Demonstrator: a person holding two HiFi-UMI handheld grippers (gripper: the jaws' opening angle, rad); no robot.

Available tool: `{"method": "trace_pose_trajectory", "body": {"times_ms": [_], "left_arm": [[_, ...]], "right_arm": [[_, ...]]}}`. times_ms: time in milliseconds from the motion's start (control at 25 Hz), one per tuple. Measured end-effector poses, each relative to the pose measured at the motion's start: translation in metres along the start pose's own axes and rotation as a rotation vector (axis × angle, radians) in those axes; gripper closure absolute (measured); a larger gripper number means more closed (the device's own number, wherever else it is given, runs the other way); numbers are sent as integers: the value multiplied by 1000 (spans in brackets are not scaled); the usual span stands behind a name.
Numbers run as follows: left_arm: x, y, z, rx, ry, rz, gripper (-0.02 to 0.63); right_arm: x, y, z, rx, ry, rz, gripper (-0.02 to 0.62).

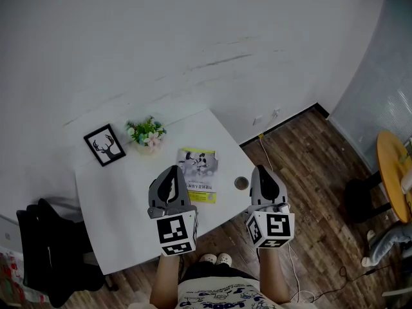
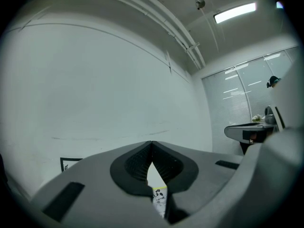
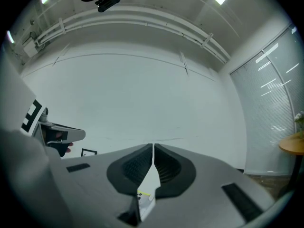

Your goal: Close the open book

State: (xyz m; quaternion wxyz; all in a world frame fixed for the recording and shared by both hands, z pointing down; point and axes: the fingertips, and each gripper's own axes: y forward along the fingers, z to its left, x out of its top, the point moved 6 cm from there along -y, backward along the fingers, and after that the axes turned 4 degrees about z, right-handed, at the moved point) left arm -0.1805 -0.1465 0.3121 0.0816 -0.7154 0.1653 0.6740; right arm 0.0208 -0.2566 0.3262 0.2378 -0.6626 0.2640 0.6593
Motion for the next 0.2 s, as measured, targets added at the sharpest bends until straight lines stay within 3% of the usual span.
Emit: {"method": "trace_pose_trajectory", "body": {"times_ms": [200], "left_arm": [[2, 3, 0, -4, 10, -2, 584]], "right_arm": [[0, 3, -1, 2, 0, 4, 561]]}}
